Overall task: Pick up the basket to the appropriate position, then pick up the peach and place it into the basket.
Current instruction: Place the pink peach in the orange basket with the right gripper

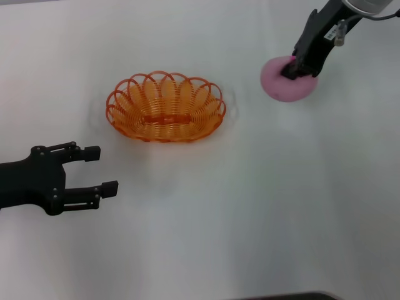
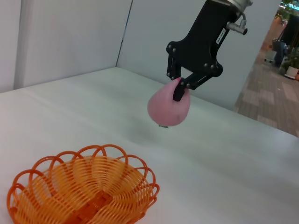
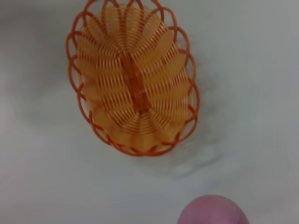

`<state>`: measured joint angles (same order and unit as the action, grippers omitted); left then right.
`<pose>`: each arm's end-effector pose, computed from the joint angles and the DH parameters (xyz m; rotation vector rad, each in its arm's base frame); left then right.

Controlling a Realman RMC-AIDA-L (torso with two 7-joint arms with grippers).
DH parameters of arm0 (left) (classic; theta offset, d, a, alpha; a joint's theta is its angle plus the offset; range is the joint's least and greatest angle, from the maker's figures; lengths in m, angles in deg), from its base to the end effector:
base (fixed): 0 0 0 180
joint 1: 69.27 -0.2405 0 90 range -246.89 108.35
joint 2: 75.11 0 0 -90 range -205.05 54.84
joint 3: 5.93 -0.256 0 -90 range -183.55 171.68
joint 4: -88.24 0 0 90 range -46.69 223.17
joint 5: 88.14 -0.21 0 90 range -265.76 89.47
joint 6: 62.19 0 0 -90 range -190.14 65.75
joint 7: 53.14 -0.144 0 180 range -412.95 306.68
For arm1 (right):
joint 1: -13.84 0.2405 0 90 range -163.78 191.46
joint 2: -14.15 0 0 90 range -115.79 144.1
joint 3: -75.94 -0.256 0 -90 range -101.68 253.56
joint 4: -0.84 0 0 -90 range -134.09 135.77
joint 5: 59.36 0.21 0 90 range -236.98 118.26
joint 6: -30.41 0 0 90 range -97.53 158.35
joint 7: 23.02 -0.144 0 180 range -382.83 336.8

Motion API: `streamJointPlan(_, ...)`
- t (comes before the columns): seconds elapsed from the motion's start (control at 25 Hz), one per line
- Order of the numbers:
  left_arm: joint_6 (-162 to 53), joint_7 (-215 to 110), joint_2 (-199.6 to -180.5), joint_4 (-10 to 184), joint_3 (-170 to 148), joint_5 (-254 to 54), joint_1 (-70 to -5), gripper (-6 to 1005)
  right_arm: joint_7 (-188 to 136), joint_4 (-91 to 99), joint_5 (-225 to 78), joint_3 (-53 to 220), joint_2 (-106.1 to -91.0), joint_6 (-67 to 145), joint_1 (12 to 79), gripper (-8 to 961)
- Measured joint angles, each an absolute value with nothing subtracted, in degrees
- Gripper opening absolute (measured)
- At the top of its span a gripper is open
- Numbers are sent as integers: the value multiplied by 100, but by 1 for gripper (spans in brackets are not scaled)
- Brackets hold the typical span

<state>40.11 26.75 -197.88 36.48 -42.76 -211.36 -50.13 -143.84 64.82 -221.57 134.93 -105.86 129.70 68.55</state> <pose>-0.2925 0.2603 0.0124 -2.8260 -0.6713 -0.5983 0.1411 0.3990 0.0268 -2.7827 0.4916 -0.7006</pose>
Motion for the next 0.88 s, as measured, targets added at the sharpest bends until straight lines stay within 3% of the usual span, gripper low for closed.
streamJointPlan(0.88, 3994, 2652, -19804, 3706, -4276, -21130, -4976, 827, -14270, 4779, -20444, 14455, -10592, 10992, 7624, 59)
